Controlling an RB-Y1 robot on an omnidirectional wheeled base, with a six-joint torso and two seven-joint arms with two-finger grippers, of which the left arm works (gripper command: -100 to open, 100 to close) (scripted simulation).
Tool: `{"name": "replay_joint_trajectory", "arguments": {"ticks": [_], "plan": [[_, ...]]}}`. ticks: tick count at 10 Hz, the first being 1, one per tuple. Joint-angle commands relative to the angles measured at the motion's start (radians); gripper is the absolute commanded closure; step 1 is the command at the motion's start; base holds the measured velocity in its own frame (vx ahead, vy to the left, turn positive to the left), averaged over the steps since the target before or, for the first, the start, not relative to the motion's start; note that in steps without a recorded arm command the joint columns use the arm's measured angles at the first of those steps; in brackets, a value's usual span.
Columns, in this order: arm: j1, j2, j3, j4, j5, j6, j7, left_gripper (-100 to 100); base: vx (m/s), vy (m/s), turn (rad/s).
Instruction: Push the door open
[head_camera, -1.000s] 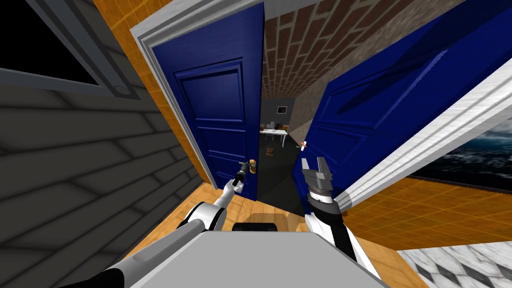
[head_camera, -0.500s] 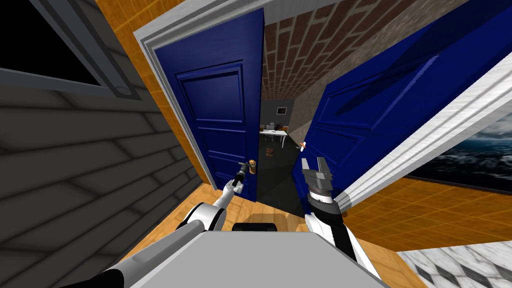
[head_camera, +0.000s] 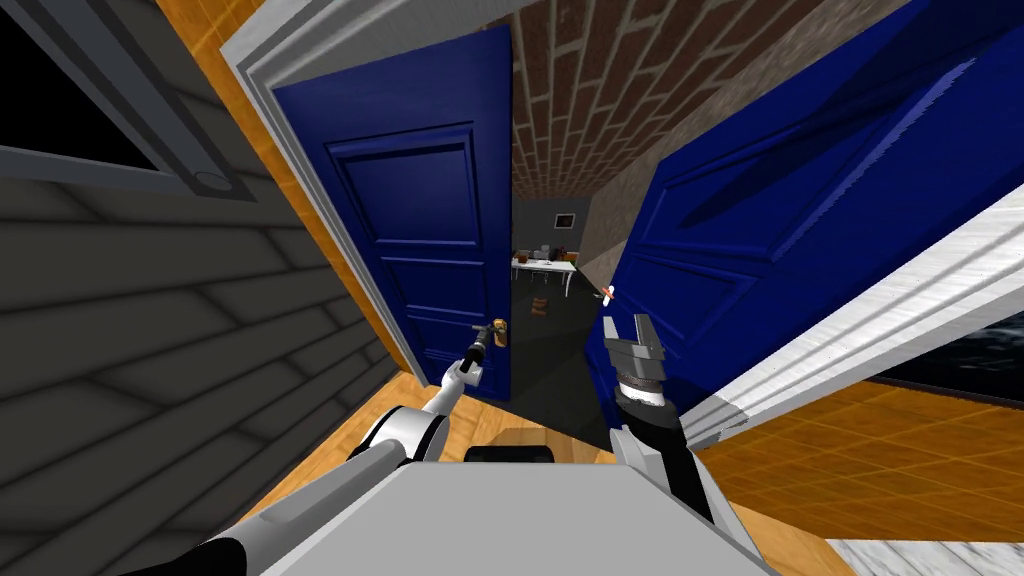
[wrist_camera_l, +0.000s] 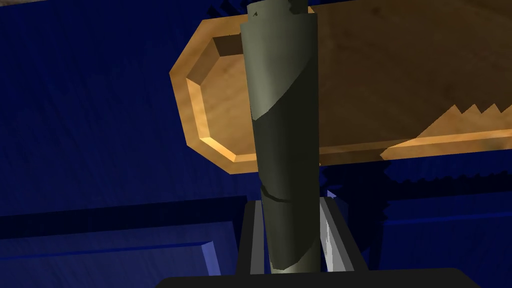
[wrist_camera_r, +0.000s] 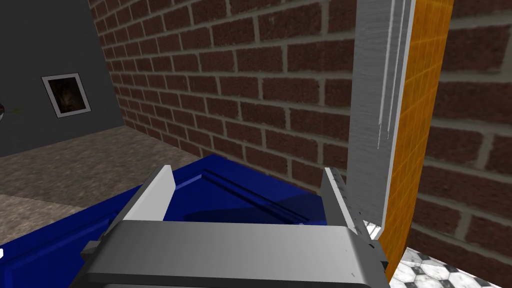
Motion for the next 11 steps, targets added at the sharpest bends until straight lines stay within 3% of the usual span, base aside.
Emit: {"name": "replay_joint_trajectory", "arguments": {"ticks": [1,3,4,6,11], "plan": [[-0.004,0.023,0.016,-0.005,0.007,-0.002,-0.003,100,0.154,-0.121,0.045],[-0.001,0.037,0.036,-0.007,0.017,-0.001,-0.012,100,0.161,-0.119,0.047],[0.0,0.037,0.036,-0.033,0.017,-0.001,-0.012,100,0.133,-0.08,0.056],[-0.001,0.037,0.036,-0.007,0.017,-0.001,-0.012,100,0.042,-0.009,-0.014],[0.006,0.059,0.075,-0.01,0.035,0.002,-0.029,100,0.088,-0.079,0.046]]}}
